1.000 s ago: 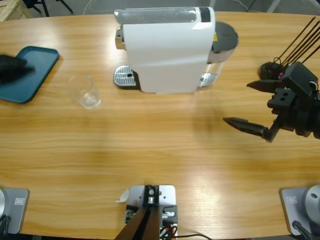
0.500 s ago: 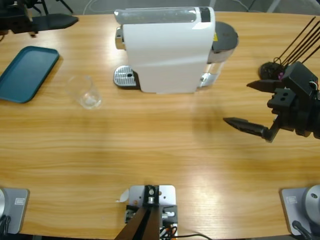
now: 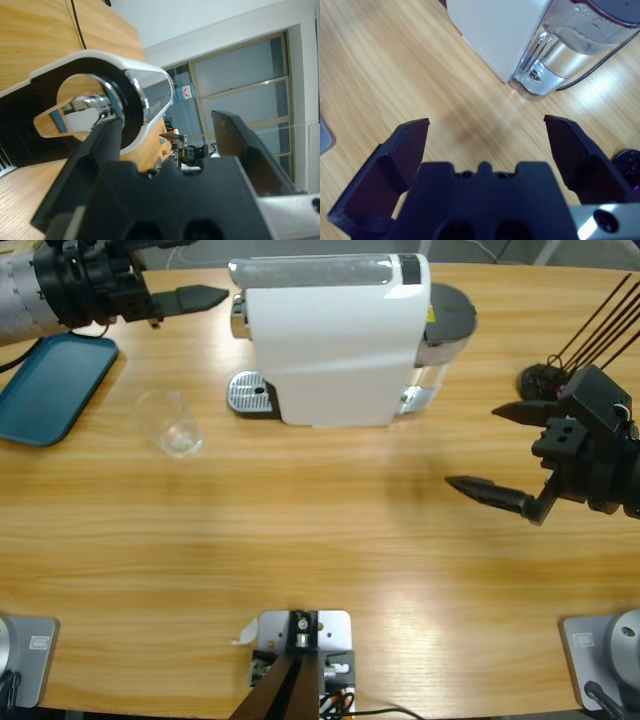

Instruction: Pour coffee

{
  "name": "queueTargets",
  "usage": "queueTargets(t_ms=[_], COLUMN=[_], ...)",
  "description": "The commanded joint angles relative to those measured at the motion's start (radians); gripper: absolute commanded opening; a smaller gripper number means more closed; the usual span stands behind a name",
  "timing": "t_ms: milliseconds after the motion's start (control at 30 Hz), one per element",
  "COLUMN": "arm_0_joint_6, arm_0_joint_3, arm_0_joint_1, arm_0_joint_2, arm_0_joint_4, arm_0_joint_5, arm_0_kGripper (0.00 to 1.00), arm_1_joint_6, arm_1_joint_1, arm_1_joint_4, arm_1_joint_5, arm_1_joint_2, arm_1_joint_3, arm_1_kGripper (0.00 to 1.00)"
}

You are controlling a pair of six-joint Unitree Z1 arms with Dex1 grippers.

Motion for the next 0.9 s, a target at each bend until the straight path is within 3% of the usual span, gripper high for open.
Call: queueTargets(t_ms=[33,233,500,533,600,667,900], arm_0_joint_6=[-0.021,-0.042,-0.047,-0.047,-0.046,-0.046,-0.049], arm_0_joint_3=[0.02,-0.026,-0.05,-0.052,-0.049,-0.045,-0.012], arm_0_joint_1=[-0.009,-0.024,-0.041,-0.042,-0.042,-0.041,-0.041], arm_0_joint_2=[0.069,0.074,0.102,0.104,0.104,0.099,0.074], arm_0_joint_4=[-0.047,-0.049,-0.055,-0.056,-0.063,-0.066,-0.092], arm_0_joint_5=[-0.01,0.002,0.02,0.02,0.025,0.034,0.081], arm_0_kGripper=[0.735,0.724,0.559,0.507,0.212,0.011,0.0], arm_1_joint_6=[-0.006,-0.006,-0.008,-0.008,-0.008,-0.008,-0.01], arm_1_joint_1=[0.0,0.0,0.0,0.0,0.0,0.0,0.0], arm_1_joint_4=[0.006,0.006,0.006,0.006,0.006,0.006,0.006], arm_1_joint_5=[-0.002,0.0,0.0,0.0,0.0,0.0,0.001], arm_1_joint_2=[0.025,0.025,0.024,0.025,0.024,0.025,0.027], arm_1_joint_3=[0.013,0.013,0.013,0.013,0.013,0.013,0.013], arm_1_kGripper=[1.0,1.0,1.0,1.0,1.0,1.0,1.0])
